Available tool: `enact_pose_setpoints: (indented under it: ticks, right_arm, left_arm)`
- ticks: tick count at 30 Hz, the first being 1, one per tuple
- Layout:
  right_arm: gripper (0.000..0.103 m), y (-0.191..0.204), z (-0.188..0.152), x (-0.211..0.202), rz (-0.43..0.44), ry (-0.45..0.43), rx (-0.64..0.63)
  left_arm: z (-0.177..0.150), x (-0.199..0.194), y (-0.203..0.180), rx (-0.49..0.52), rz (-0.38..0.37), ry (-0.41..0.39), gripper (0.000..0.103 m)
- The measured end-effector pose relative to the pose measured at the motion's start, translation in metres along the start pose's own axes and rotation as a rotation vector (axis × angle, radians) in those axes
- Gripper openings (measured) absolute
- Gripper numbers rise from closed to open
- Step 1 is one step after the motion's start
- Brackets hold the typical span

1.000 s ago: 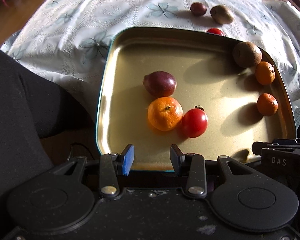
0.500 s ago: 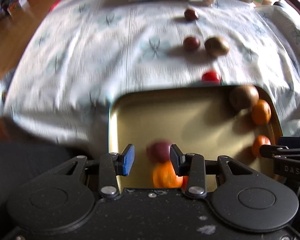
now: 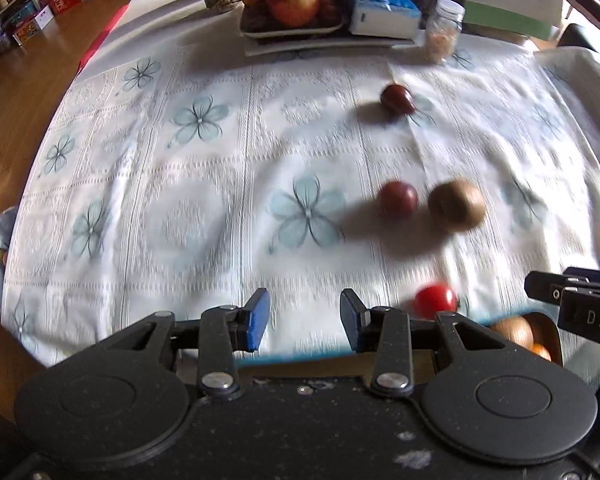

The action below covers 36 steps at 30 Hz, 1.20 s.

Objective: Organize fruits
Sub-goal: 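Move the right tool to the brown kiwi while the left tool approaches a dark red plum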

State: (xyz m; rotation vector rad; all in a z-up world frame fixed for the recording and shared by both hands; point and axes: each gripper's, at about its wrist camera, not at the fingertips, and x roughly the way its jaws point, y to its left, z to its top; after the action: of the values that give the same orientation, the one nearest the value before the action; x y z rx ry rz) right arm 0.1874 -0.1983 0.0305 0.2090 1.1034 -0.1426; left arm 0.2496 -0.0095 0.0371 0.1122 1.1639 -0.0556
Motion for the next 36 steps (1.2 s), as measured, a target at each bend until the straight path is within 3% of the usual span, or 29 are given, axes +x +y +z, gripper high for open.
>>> enact_pose_setpoints:
  ticks: [9,16,21,29,36]
  right_arm:
    - [0.047,0.002,0.046,0.033,-0.003,-0.010,0.067]
    - [0.048,0.007,0.060,0.058,0.049,0.034,0.107]
    - [0.048,0.014,0.061,0.071,0.030,0.043,0.085]
    - [0.057,0.022,0.063,0.079,0.035,0.002,0.080]
    - [0.060,0.031,0.060,0.095,-0.008,0.036,0.054]
  left_arm:
    - [0.054,0.042,0.011,-0.045,0.060,0.002,0.041]
    - [0.053,0.076,0.022,-0.116,0.013,0.118,0.041]
    - [0.052,0.075,0.022,-0.127,0.007,0.112,0.041]
    - [0.053,0.077,0.031,-0.169,-0.004,0.113,0.041]
    - [0.053,0.076,0.035,-0.183,-0.018,0.108,0.041]
